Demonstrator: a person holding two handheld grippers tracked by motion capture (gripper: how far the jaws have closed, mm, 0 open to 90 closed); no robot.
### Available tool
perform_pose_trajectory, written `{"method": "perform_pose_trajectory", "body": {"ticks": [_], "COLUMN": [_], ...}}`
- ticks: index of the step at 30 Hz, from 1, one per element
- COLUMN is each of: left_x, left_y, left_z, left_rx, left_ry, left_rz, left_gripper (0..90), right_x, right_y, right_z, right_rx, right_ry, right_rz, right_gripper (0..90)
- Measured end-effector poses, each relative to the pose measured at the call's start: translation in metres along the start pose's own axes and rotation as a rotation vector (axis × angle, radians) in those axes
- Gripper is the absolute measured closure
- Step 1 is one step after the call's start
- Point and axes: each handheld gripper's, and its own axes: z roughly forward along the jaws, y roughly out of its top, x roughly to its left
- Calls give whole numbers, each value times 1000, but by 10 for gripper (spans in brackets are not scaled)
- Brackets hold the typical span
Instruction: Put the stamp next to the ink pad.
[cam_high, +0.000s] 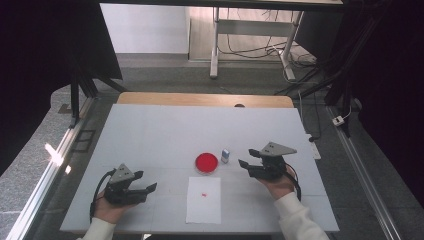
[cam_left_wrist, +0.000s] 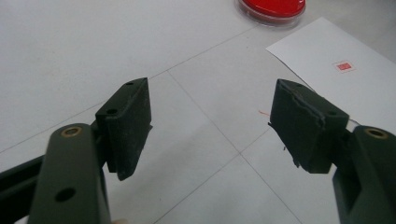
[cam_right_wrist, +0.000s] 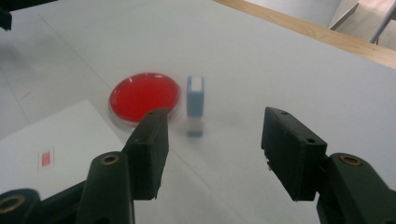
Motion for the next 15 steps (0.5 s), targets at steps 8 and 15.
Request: {"method": "perform_pose_trajectory", "body": {"ticks": [8,15], "left_x": [1,0], "left_y": [1,2], "left_z": [2,2], "left_rx": [-1,1], "left_ry": [-1,-1], "left_rz": [7,13], "left_gripper": [294,294], "right_x": [-8,-17], "right_y": [-30,-53], "right_z": [-34,-50], "right_rx": [-17,-7], "right_ry": [-38,-52], "right_rz": [1,31], "right_gripper": [415,413]}}
